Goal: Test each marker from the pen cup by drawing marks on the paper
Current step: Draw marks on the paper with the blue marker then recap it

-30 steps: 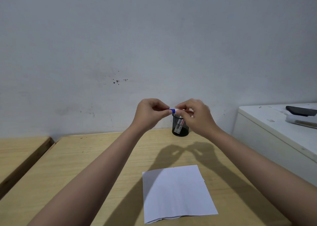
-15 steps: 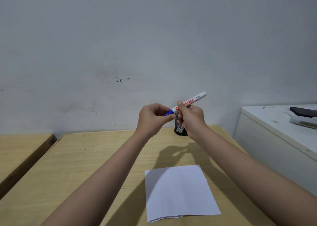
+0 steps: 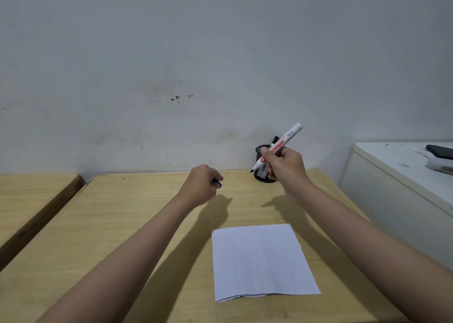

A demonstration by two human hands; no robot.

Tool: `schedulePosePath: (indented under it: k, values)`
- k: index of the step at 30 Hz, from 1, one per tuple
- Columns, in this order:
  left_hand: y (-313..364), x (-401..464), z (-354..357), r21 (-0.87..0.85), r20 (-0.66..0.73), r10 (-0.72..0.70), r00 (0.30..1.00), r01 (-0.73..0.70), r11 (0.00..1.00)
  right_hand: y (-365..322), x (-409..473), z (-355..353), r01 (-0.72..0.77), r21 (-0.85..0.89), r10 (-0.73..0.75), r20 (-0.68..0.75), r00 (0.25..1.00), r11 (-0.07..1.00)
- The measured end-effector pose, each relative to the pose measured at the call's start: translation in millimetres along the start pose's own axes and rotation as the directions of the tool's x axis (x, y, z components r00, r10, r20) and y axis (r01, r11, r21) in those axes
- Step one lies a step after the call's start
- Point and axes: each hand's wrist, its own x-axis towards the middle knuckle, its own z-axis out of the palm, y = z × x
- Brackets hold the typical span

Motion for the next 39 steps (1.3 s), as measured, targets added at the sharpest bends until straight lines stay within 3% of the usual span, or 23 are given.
schedulePosePath:
  k: [3,12,18,21,26,34,39]
  values:
    - [-19.7,-5.4,13.4,-0.023,0.067,-0.061,0.996,0.062,0.998,14.4,-19.1,1.1,-0.011,-0.005,0.012,0.031,0.999,1.000]
    - [-43.2,-20.4,38.8,-0.130,0.151,-0.146,0.978,0.167,0.977,61.5,-50.2,20.3,-0.263,0.307,0.245,0.096,0.965,0.914]
    - [-47.1,-47.8,29.3,-0.355,0.045,-0.251,0.967,0.250,0.901,80.3,-57.0,48.3,-0.362,0.208,0.327,0.185,0.927,0.909]
    - [-45.3,-72.1,25.1,-0.316,0.099,-0.218,0.971,0.238,0.918,92.8,-60.0,57.5,-0.309,0.155,0.288,0.144,0.947,0.938]
    - [-44.5,-86.7,25.0,-0.084,0.136,-0.159,0.978,0.171,0.982,104.0,-62.9,57.1,-0.196,0.102,0.180,0.149,0.972,0.975]
    - [-53.3,-86.1,26.5,-0.145,0.128,-0.108,0.986,0.127,0.981,110.8,-64.7,59.1,-0.133,0.057,0.119,0.201,0.972,0.989]
    - [-52.7,-87.5,27.2,-0.075,0.072,-0.087,0.994,0.092,0.993,110.7,-64.9,60.7,-0.128,0.017,0.121,0.234,0.965,0.992]
